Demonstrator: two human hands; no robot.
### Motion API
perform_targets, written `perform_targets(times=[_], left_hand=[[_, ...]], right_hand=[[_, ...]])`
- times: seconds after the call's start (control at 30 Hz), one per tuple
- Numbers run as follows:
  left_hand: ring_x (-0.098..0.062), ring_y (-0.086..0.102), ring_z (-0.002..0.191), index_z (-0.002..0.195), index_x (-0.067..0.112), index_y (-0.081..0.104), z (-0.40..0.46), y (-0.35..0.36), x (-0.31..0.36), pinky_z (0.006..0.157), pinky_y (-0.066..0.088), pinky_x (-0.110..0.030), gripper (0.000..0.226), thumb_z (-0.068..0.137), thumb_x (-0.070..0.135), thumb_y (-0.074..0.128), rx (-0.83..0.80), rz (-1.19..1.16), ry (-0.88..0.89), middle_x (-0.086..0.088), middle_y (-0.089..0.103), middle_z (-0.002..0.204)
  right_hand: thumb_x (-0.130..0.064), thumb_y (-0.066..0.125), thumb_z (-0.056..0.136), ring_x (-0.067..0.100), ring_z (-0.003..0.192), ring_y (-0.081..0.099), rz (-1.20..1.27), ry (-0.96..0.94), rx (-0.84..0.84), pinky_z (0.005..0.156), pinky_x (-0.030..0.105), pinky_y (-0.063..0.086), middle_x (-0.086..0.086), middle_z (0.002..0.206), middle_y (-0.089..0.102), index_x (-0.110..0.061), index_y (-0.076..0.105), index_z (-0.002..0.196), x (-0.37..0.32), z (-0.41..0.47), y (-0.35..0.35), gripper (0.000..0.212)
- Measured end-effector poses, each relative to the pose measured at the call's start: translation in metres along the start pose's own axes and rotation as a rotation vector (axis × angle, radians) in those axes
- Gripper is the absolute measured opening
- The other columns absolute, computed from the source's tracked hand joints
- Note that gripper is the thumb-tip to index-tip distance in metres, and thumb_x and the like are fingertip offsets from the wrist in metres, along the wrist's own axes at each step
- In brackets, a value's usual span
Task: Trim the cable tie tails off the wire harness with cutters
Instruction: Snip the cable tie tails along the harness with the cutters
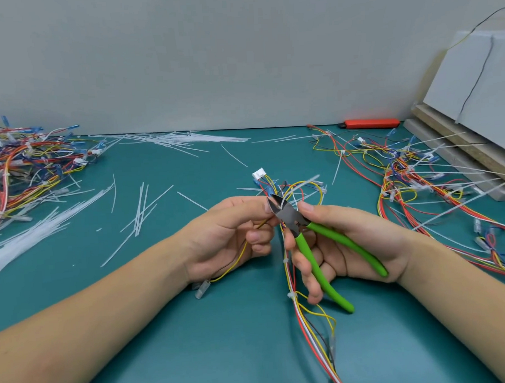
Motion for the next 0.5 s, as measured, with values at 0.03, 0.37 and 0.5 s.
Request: perform_targets(times=[0.03, 0.37, 0.5], left_hand=[[-0.004, 0.035, 0.051, 0.090, 0.010, 0.060, 0.0001, -0.0002, -0.0002, 0.055, 0.035, -0.020, 0.011, 0.090, 0.020, 0.065, 0.000, -0.002, 0.000, 0.004, 0.046, 0.067], [-0.003, 0.032, 0.053, 0.071, 0.023, 0.067, -0.0011, 0.0046, 0.0025, 0.058, 0.030, -0.022, 0.022, 0.091, 0.021, 0.060, -0.041, 0.040, 0.021, 0.013, 0.047, 0.060], [-0.004, 0.030, 0.054, 0.069, 0.024, 0.067, -0.0006, 0.0054, 0.0023, 0.059, 0.026, -0.025, 0.027, 0.094, 0.021, 0.057, -0.046, 0.062, 0.014, 0.014, 0.044, 0.060]], right_hand=[[-0.058, 0.060, 0.095, 0.034, 0.072, 0.073, 0.000, -0.001, 0.003, 0.077, 0.050, 0.062, 0.015, 0.086, 0.068, -0.010, 0.071, 0.106, 0.0002, 0.0001, -0.0003, 0.050], [-0.062, 0.054, 0.099, 0.018, 0.051, 0.048, -0.050, 0.004, 0.023, 0.064, 0.042, 0.061, 0.006, 0.072, 0.049, -0.017, 0.062, 0.094, -0.0010, 0.0016, 0.0076, 0.046], [-0.066, 0.052, 0.098, 0.016, 0.049, 0.041, -0.068, 0.028, 0.021, 0.057, 0.037, 0.059, 0.004, 0.070, 0.043, -0.020, 0.058, 0.090, -0.0030, 0.0003, 0.0092, 0.047]])
Point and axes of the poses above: each hand's wrist, its own z-axis towards the middle knuckle, its own y-axis out of the palm, x = y × z, the point moved 1 cm from there along z, towards the middle knuckle
